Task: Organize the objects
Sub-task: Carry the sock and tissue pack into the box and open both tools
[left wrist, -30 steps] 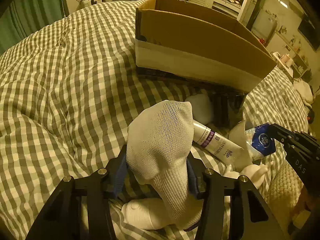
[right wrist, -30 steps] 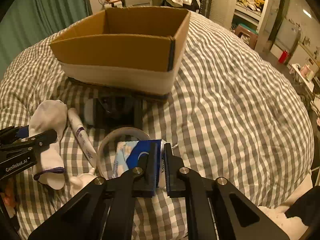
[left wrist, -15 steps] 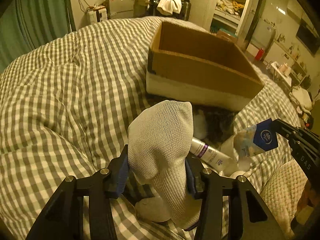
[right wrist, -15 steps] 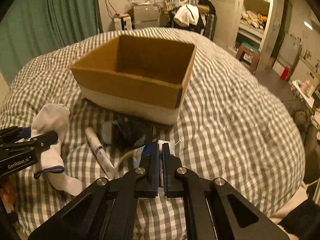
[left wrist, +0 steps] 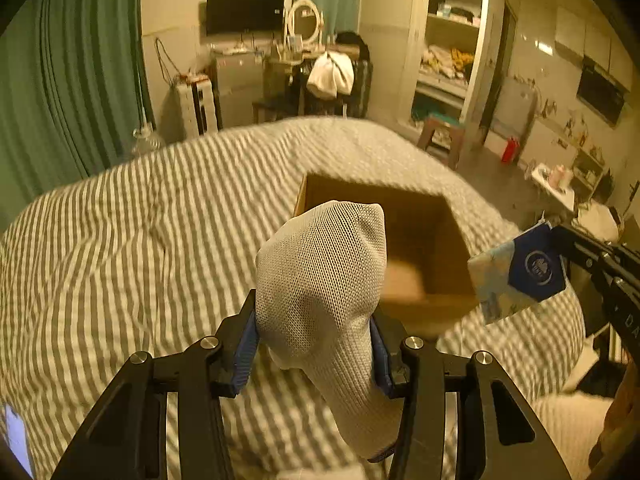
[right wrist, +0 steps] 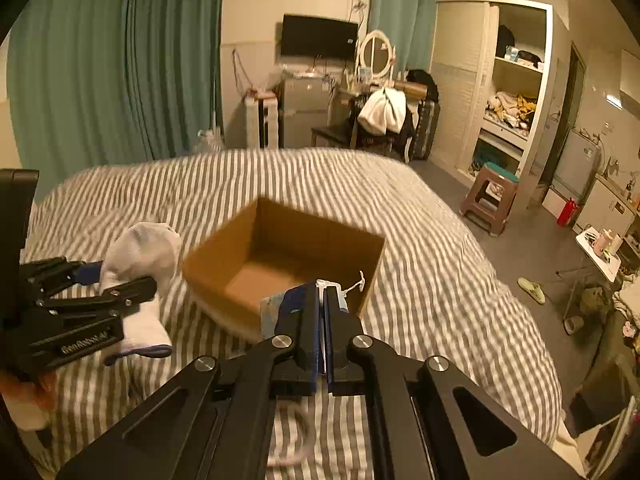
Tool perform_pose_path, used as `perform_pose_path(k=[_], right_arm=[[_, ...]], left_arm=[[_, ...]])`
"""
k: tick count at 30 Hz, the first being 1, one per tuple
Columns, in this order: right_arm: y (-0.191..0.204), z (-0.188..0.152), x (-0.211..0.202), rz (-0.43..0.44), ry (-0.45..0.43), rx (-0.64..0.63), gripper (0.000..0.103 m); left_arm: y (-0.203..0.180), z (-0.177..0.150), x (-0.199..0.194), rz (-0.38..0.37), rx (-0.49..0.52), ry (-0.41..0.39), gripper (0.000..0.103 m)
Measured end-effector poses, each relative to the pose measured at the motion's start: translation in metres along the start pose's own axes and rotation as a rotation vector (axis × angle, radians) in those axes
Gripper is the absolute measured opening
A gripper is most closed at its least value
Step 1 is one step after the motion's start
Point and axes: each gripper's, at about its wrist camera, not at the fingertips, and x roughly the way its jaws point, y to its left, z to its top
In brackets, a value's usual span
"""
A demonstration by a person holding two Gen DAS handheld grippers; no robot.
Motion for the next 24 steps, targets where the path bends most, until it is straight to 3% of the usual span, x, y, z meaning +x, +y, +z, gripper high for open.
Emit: perform_pose_path(k=[8,17,24], right_arm=[[-0.009,0.041,0.058,-0.006,0.002,0.044,0.002],[-0.023,0.036,0.154,-0.001,0.146,0.081,0.002],[-0.026,0.027,0.182,0.019,0.19,0.097,0.002]], left_arm=[[-0.015,0.049,0.066,-0.055,0.016,0.013,0.049],[-0.015,0.038,0.141,-0.102,0.075,0.082,0.049],[-0.02,0.032,0.15,-0.113,0.109,0.075,0.053]])
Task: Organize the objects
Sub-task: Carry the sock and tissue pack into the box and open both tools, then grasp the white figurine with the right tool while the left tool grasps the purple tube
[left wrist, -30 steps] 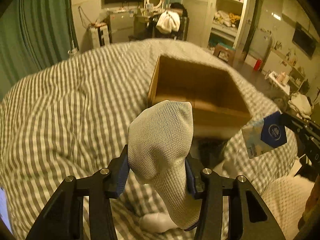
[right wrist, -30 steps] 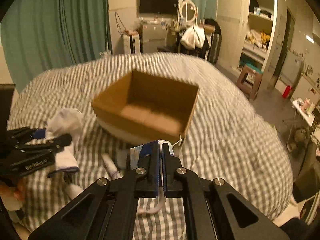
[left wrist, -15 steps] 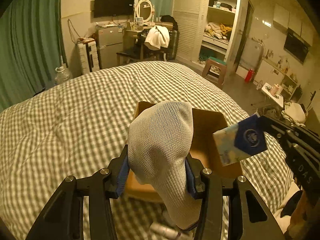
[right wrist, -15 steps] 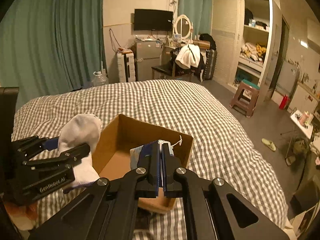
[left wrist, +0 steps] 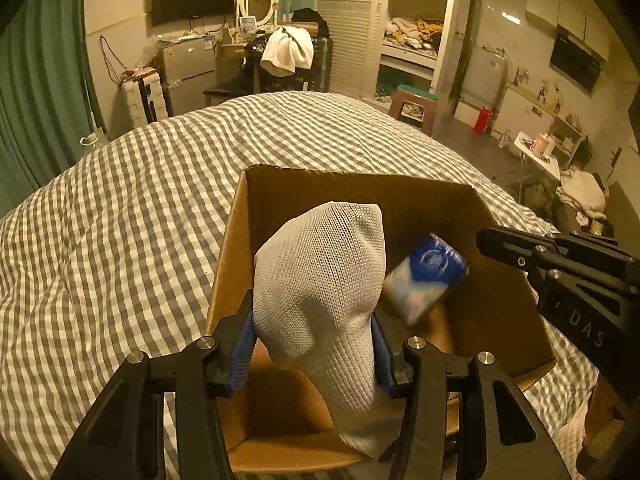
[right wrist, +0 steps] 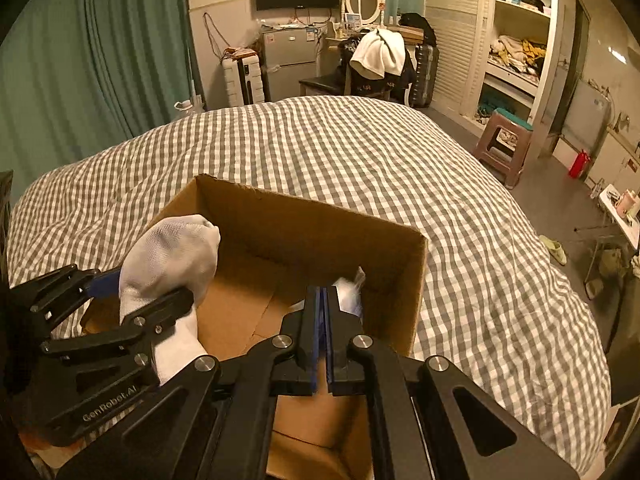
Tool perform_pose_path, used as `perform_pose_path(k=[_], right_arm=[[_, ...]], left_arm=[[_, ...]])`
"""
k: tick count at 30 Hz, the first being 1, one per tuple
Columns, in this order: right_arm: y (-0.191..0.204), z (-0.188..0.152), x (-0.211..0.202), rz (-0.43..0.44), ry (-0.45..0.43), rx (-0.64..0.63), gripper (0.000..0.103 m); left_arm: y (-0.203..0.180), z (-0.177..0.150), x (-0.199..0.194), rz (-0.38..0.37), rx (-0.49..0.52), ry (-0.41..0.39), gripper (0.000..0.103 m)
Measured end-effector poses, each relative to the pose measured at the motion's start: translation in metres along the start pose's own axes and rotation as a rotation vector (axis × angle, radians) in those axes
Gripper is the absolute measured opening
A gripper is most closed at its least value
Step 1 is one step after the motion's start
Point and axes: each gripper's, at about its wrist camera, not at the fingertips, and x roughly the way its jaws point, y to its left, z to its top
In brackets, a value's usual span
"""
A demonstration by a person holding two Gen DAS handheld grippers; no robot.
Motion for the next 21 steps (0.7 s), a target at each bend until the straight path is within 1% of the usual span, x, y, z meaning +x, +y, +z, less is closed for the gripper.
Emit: perform_pose_path(k=[1,4,5,6,7,8,9,10,12,14,16,18,21], right_arm=[[0.001,0.0,-0.002,0.011,-0.001,0.01,0.002],[-0.004,0.002,-0.011,0.032,-0.019,0.031,0.002],[-0.006,0.004,-0.014,0.031,-0.028,0.032,0.003],[-0.008,0.005,-0.02,0.031,-0.039,0.033,0.01],[-0.009,0.005,-0.027,0.033,-0.049,0.037,0.028],[-0.011,0.006,-0.035,0.033,-0.059,0.044,0.038],[-0.012,0.007,-0.043,0.032,-0.07,0.052,0.054],[-0.014,0.007,-0.052,0.031,-0.084,0.059,0.06],[-0.018,0.005,-0.072,0.028,-0.107,0.065,0.063],[-0.02,0.006,-0.089,0.024,-0.117,0.059,0.073],[-0.02,-0.001,-0.11,0.015,-0.135,0.051,0.084],[-0.016,-0.007,-0.131,0.007,-0.155,0.04,0.086],[-0.014,-0.023,-0.158,-0.001,-0.162,0.025,0.087]], left_arm=[[-0.001,0.001,-0.001,-0.002,-0.006,0.001,0.054],[-0.001,-0.001,-0.011,-0.013,-0.028,-0.008,0.062],[0.0,-0.001,-0.015,-0.013,-0.031,-0.011,0.067],[0.0,-0.001,-0.021,-0.006,-0.032,-0.018,0.074],[0.002,-0.001,-0.028,0.002,-0.031,-0.029,0.078],[0.003,-0.002,-0.037,0.008,-0.03,-0.048,0.084],[0.002,-0.002,-0.044,0.012,-0.027,-0.061,0.088],[0.001,-0.002,-0.052,0.018,-0.023,-0.073,0.09],[-0.002,-0.002,-0.067,0.03,-0.017,-0.088,0.094],[-0.006,-0.003,-0.084,0.035,-0.011,-0.104,0.096],[-0.008,-0.005,-0.099,0.038,-0.003,-0.124,0.099],[-0.013,-0.009,-0.115,0.061,0.011,-0.143,0.1],[-0.014,-0.018,-0.137,0.091,0.022,-0.146,0.1]])
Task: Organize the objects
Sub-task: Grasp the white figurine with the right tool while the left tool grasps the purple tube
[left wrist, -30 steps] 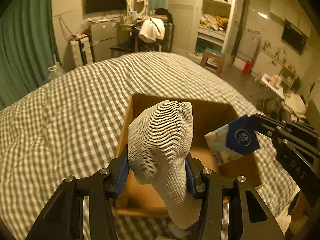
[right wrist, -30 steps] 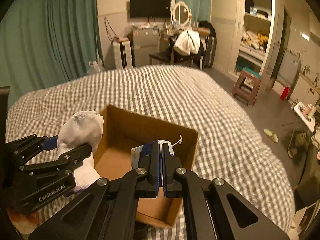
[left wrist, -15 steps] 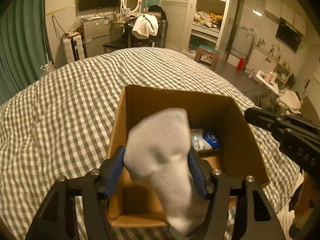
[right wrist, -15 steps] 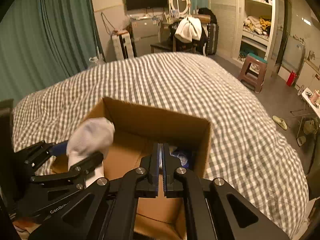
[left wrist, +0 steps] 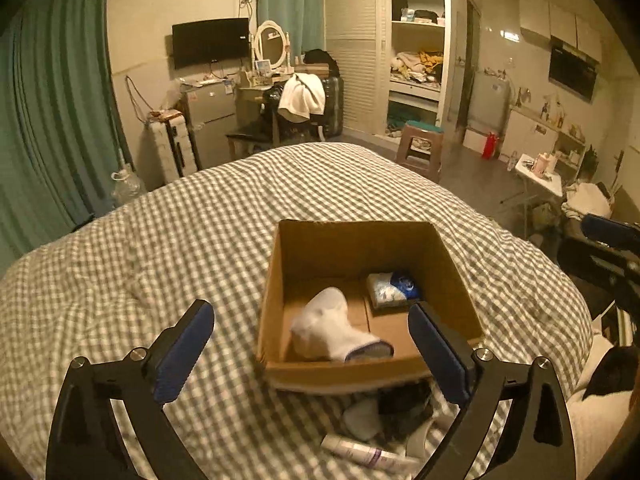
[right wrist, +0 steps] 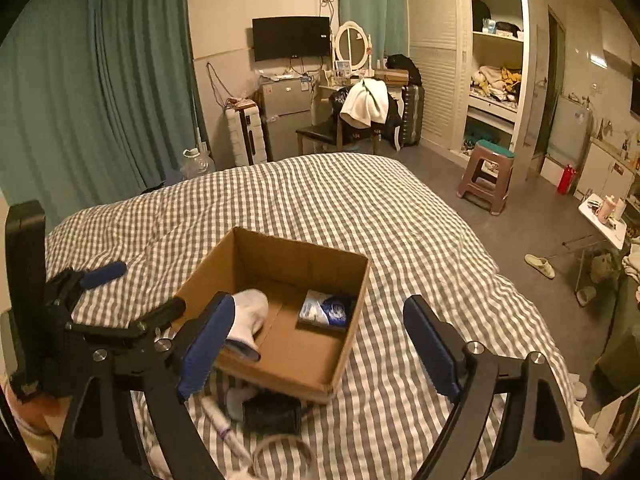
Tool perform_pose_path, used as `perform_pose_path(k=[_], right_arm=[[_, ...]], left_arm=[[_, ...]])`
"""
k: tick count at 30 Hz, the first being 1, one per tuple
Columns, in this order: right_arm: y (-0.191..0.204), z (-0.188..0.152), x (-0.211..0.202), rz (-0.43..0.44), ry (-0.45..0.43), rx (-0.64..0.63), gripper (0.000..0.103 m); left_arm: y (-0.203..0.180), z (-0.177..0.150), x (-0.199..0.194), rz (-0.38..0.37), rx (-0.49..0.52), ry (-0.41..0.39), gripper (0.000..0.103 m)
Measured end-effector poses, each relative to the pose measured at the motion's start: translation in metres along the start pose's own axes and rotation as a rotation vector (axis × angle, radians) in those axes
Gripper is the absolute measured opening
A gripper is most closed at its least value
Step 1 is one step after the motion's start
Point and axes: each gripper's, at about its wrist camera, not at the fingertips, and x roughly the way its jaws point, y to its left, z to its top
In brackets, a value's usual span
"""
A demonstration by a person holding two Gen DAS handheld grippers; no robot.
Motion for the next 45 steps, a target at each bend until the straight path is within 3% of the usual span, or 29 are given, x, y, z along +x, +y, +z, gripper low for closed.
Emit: perform_pose_path(k=[6,10,13,18,26,27,29,31,35,39,43,45], right_arm=[[0.013,-0.027,-0.034,-0.045,0.063,-0.055,0.087],[0.027,-0.059,-0.036,-0.028,0.114,-0.063,0.087],[0.043,-0.091,-0.02,-0.029,0.163,-0.071,0.087],[0.056,-0.143,0.019,0.02,0.331,-0.004,0.087],[0.082,-0.203,0.056,0.014,0.502,-0.02,0.086],[0.084,-0.206,0.06,0.008,0.51,-0.025,0.082],[0.085,-0.21,0.069,0.009,0.52,-0.019,0.07],[0.084,-0.213,0.075,0.013,0.522,-0.006,0.051],[0.081,-0.208,0.067,0.029,0.486,-0.02,0.051],[0.072,-0.183,0.044,0.027,0.39,-0.051,0.05],[0.057,-0.152,0.035,-0.013,0.304,-0.063,0.05],[0.048,-0.144,0.032,-0.043,0.271,-0.06,0.051]], left_arm=[[0.001,-0.027,-0.03,0.026,-0.003,0.016,0.101],[0.006,-0.065,-0.024,0.059,0.026,0.093,0.101],[0.012,-0.097,-0.014,0.072,0.013,0.154,0.101],[0.02,-0.141,0.004,0.1,0.017,0.227,0.101],[0.035,-0.171,0.011,0.063,-0.057,0.312,0.101],[0.037,-0.172,0.012,0.059,-0.062,0.316,0.101],[0.039,-0.175,0.012,0.045,-0.072,0.325,0.101],[0.038,-0.175,0.011,0.036,-0.071,0.329,0.101],[0.028,-0.172,0.013,0.033,-0.029,0.332,0.101],[0.016,-0.161,0.019,0.028,0.002,0.33,0.101],[0.002,-0.152,0.031,0.015,-0.009,0.335,0.101],[-0.006,-0.147,0.042,0.044,-0.031,0.333,0.101]])
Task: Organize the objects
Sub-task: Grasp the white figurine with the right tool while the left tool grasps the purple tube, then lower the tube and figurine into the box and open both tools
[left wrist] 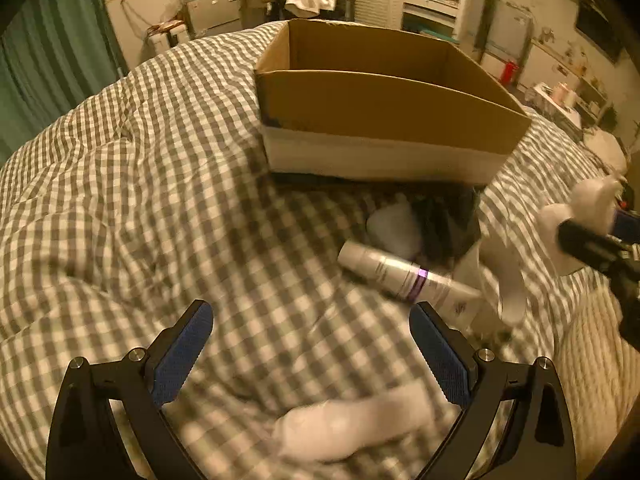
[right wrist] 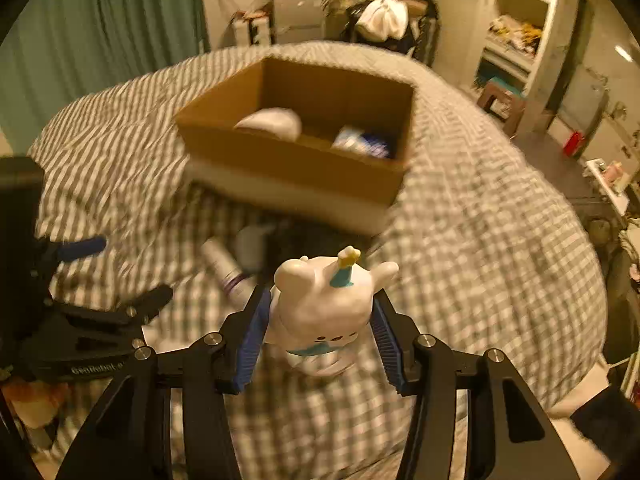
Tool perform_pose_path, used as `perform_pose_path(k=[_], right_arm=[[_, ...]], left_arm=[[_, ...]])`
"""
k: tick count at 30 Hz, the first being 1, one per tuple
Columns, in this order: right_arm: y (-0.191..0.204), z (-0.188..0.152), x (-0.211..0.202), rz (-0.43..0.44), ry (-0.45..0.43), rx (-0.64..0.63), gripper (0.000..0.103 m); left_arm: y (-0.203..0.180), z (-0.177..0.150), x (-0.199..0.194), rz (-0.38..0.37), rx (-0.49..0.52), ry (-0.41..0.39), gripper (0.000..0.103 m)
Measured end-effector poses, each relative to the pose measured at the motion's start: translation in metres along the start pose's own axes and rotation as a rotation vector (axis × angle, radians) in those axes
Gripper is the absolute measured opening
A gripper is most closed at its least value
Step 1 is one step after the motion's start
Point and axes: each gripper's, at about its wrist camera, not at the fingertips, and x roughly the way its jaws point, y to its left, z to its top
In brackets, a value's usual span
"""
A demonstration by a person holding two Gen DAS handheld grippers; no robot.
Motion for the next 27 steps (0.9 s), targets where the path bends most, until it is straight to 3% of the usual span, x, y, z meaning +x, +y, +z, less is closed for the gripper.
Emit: perform_pose_path(k=[3,9,10,12,13,16,21,27], right_arm=[[-0.016,0.005,0.003,-0.036,-0.027,0.001,0.051],[-0.036,0.002,0.029,-0.048,-0.013,0.015,0.051],[-0.04,0.0,0.035,-0.042,-0.003,0.021,0.051],[-0.046,-0.005,0.045,-0.033,0.018,0.034,0.051],[-0.05,-0.008,0.049,-0.027,0.026,0.042,0.051],[-0.061,-0.011,0.054,0.039,0.047,0.101,0.051],[-0.062,-0.009,0.043,0.043,0.009,0.093,0.051],[-0.053,-0.004,0.027,0.051,-0.025,0.07,0.051]], left_arm=[[-0.009,0.007,0.015,0.05,-0.058,-0.002,0.101],[-0.025,0.014,0.048,-0.016,-0.118,0.066,0.098],[-0.029,0.014,0.053,-0.028,-0.109,0.077,0.093],[-0.04,0.013,0.065,-0.044,-0.078,0.114,0.058],[-0.045,0.012,0.069,-0.043,-0.054,0.127,0.051],[-0.06,0.009,0.07,-0.021,0.037,0.107,0.041],[-0.046,0.01,0.056,-0.031,0.01,0.09,0.016],[-0.035,0.002,0.02,-0.027,0.031,0.048,0.016]])
